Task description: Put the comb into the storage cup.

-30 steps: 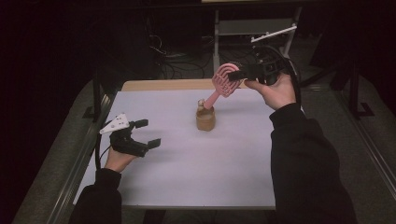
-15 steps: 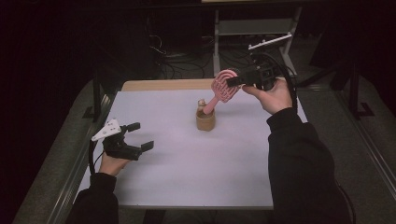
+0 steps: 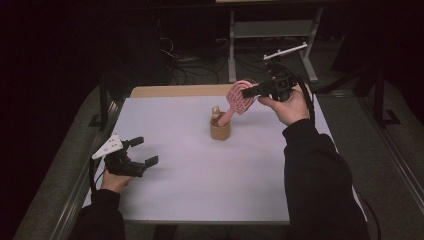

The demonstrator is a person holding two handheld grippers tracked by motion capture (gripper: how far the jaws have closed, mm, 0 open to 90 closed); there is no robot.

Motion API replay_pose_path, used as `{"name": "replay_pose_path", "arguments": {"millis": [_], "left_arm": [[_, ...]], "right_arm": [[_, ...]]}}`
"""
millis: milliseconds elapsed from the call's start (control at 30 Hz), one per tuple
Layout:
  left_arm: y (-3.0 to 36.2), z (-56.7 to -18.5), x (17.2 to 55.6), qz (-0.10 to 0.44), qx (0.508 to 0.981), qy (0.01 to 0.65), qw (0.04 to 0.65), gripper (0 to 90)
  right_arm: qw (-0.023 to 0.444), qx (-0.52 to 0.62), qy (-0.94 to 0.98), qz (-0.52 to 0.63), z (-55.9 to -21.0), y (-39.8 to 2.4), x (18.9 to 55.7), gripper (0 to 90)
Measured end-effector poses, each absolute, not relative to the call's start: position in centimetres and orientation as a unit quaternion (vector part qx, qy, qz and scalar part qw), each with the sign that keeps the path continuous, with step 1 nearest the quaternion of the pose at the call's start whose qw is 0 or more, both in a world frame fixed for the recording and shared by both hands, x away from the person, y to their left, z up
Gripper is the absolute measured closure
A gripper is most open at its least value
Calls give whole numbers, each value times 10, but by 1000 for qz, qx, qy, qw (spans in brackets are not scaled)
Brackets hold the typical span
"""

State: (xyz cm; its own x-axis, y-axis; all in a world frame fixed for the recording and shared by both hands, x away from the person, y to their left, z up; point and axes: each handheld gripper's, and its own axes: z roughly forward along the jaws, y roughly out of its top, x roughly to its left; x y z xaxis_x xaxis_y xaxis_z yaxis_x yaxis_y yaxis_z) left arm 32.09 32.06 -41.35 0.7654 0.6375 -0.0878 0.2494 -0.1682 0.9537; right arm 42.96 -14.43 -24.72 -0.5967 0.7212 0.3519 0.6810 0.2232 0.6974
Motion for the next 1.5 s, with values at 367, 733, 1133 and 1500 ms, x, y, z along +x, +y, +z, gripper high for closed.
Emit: {"name": "replay_pose_path", "arguments": {"millis": [367, 733, 1133, 1500], "left_arm": [[322, -423, 316, 165, 757, 313, 549, 0], [328, -430, 316, 170, 754, 327, 544, 0], [329, -431, 316, 167, 753, 332, 543, 0], [328, -434, 317, 161, 758, 334, 537, 0]], "right_arm": [[21, 456, 778, 430, -259, -138, 436, 628], [8, 466, 778, 421, -280, -131, 444, 628], [0, 481, 760, 437, -283, -131, 446, 622], [-11, 492, 747, 447, -288, -138, 445, 612]]}}
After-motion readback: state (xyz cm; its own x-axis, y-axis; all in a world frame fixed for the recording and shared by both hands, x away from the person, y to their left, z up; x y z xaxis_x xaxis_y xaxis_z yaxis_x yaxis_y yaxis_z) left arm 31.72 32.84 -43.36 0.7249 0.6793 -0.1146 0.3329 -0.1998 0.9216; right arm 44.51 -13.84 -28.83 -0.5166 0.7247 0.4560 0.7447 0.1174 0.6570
